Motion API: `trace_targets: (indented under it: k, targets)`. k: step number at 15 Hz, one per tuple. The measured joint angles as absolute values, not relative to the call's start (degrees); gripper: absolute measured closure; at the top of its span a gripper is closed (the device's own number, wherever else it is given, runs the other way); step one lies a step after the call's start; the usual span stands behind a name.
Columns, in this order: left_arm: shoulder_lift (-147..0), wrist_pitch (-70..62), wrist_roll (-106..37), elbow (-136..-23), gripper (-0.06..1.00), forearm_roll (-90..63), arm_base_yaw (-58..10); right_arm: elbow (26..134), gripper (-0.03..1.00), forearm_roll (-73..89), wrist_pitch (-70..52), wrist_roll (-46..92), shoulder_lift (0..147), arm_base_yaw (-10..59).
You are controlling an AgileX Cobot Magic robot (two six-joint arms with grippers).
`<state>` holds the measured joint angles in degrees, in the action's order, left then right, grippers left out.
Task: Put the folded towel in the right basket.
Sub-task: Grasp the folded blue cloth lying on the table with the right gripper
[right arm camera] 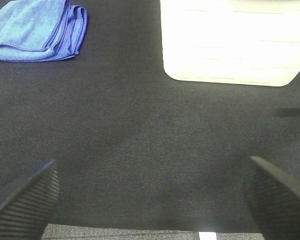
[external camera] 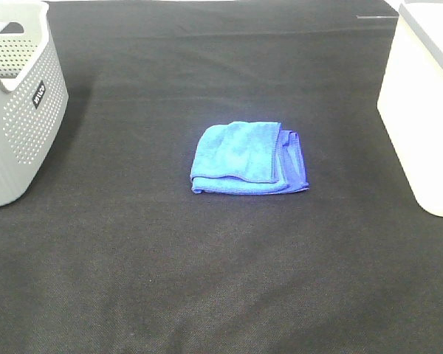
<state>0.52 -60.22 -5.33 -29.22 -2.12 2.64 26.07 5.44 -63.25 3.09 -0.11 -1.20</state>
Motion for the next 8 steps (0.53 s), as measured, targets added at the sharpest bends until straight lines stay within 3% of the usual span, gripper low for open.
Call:
trace_targets:
  k: [8]
  targets:
    - [0.5, -60.2, -5.3, -29.2, -0.05, -1.5, 2.6, 26.1, 0.01, 5.2, -63.3, 3.1, -0.1, -1.2]
